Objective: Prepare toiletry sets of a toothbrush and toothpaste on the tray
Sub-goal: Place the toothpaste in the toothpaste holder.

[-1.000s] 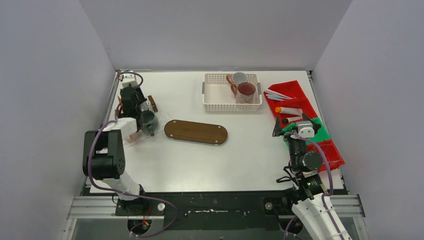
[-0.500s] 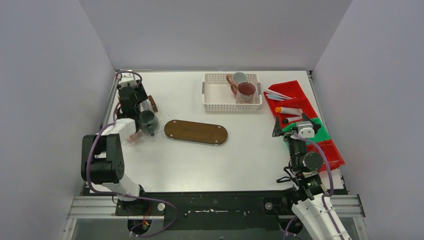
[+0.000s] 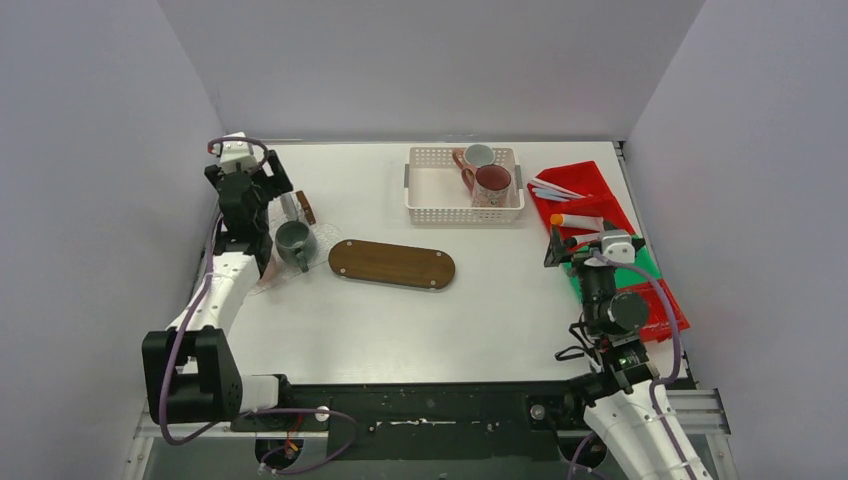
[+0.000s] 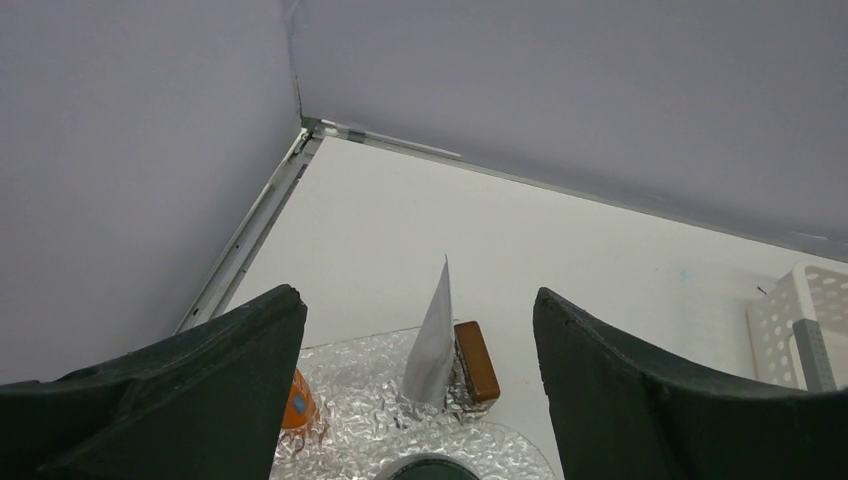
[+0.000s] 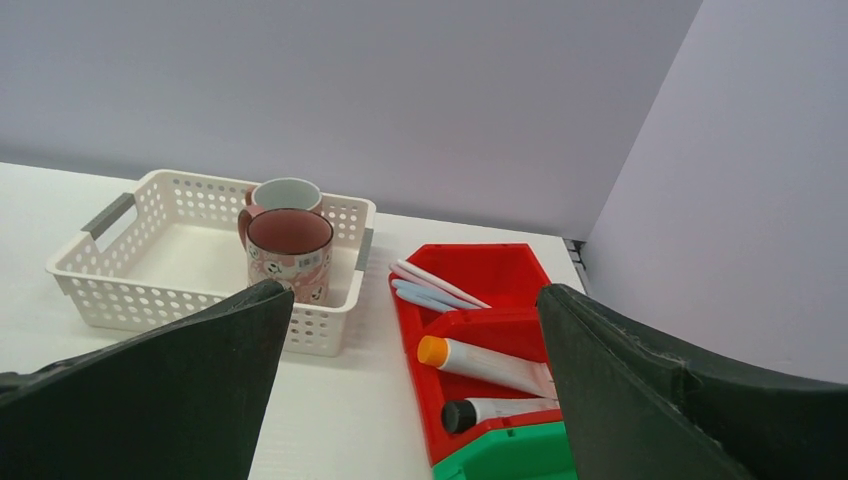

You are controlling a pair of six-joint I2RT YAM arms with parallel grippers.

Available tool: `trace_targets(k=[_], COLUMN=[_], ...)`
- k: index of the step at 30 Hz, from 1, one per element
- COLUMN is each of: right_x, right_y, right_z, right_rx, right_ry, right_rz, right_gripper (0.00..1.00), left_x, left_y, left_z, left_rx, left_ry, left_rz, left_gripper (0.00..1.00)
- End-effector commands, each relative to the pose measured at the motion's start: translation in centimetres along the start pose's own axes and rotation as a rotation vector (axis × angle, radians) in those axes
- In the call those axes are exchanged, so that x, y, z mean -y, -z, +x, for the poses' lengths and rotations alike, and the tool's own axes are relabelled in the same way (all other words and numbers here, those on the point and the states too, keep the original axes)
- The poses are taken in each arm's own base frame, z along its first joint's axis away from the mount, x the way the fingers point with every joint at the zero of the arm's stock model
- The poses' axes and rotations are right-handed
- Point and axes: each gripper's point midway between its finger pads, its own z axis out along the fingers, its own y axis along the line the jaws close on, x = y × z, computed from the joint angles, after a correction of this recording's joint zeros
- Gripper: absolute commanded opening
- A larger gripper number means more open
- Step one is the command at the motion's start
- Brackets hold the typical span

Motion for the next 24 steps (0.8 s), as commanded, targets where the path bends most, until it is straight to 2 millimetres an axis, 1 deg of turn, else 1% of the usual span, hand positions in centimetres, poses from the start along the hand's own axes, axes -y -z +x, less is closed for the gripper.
trace_targets(k=[1,3,5,6,7,9,10,11,14,18,19,22,24], right_x=[0.9,1.0,1.3,1.5,1.5,1.4,1.3,1.3,1.0,0.5,0.4,0.5,0.3], right_y=[-1.1,-1.5,-1.6,-1.7,-1.7,-1.8,-1.9,-1.9,-2.2,-3.4,-3.7,-5.0,-6.1], right_z=[-1.9,-1.6,-0.9,-1.2,-0.8,-0.2,0.2,0.3,0.9,1.4,2.0,2.8,3.4], right_rx=[-0.045,-0.119,-0.211,-0.242,-0.283,-0.347,-0.375,-0.394,-0.455,-0.519,-0.542,-0.576,-0.584], right_ry=[-0.100,-0.145,-0.195,-0.215,-0.230,-0.248,-0.252,-0.261,-0.280,-0.284,-0.282,-0.307,-0.335], right_rz=[0.054,0.078,0.121,0.139,0.152,0.165,0.169,0.178,0.184,0.183,0.189,0.220,0.237], right_gripper=[1.00,1.00,1.00,1.00,1.00,1.00,1.00,1.00,1.00,1.00,1.00,1.00,0.97], left_x=[1.1,2.3,3.1,3.5,3.9,4.2,4.3,4.6,5.3,6.5,6.6,6.8,6.9], left_y=[2.4,3.6,4.9,5.5,6.2,7.6,8.6,9.3,11.5,14.1,14.5,15.6,16.0], left_z=[-1.9,-2.7,-3.4,-3.7,-4.0,-4.6,-5.2,-5.4,-5.5,-5.4,-5.2,-4.5,-3.9], left_rx=[-0.020,-0.022,-0.026,-0.028,-0.028,-0.027,-0.016,-0.016,-0.023,-0.015,-0.021,-0.026,-0.028], left_ry=[0.011,0.005,-0.016,-0.020,-0.022,-0.018,-0.013,-0.013,-0.021,0.001,0.003,0.009,0.010], left_rz=[0.024,0.051,0.067,0.070,0.082,0.088,0.094,0.104,0.137,0.217,0.230,0.258,0.268], left_gripper=[0.84,0.89,0.92,0.94,0.95,0.97,0.97,0.97,0.97,0.97,0.97,0.97,0.97])
